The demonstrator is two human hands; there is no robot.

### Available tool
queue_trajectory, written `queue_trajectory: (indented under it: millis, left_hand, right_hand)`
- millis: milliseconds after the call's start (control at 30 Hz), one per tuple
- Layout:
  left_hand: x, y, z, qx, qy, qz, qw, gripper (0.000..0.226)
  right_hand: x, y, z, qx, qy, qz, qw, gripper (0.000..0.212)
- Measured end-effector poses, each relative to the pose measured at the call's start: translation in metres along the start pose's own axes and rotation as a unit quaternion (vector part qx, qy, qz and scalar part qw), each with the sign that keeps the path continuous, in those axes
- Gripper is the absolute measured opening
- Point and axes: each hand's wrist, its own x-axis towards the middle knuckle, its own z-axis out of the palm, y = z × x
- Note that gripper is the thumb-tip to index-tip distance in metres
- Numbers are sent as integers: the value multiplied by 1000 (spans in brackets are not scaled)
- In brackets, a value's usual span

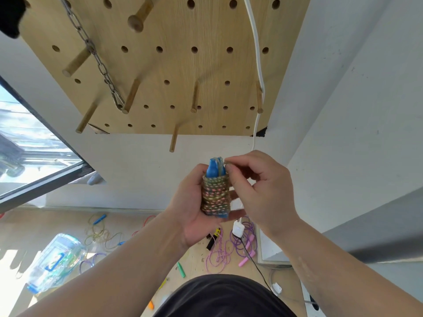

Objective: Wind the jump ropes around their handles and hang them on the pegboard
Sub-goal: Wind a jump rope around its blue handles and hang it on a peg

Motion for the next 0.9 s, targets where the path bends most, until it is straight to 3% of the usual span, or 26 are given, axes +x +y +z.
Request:
queue_trajectory:
  millis: [133, 200, 300, 400, 533, 700, 833, 900]
  left_hand:
    - [3, 1, 1, 73, 145, 155, 975, 13]
    - [-2, 0, 0, 130, 143, 214, 958, 23]
    - [-7, -4, -3, 194, 73, 259, 943, 31]
    - [-8, 0, -3, 167, 69, 252, 951, 24]
    - [-8, 10, -11, 146, 80, 230, 959, 23]
    - [-7, 9, -19, 210, 79, 169, 960, 29]
    - [-7, 8, -15, 180, 78, 120, 973, 31]
    - [-8, 12, -15, 178, 57, 99, 977, 34]
  right_hand:
    - [-2, 0, 10, -5, 40, 70, 997, 12]
    - [2, -3, 11, 18, 41, 117, 992, 14]
    - [8, -8, 11, 58, 42, 153, 986, 16]
    - [6, -6, 9, 34, 26, 96, 994, 11]
    - [3, 4, 2, 48, -58, 35, 997, 17]
    - [10, 8, -9, 89, -87, 77, 989, 11]
    - [12, 5, -11, 87, -90, 26, 992, 10]
    - [11, 4, -12, 149, -91, 62, 983, 10]
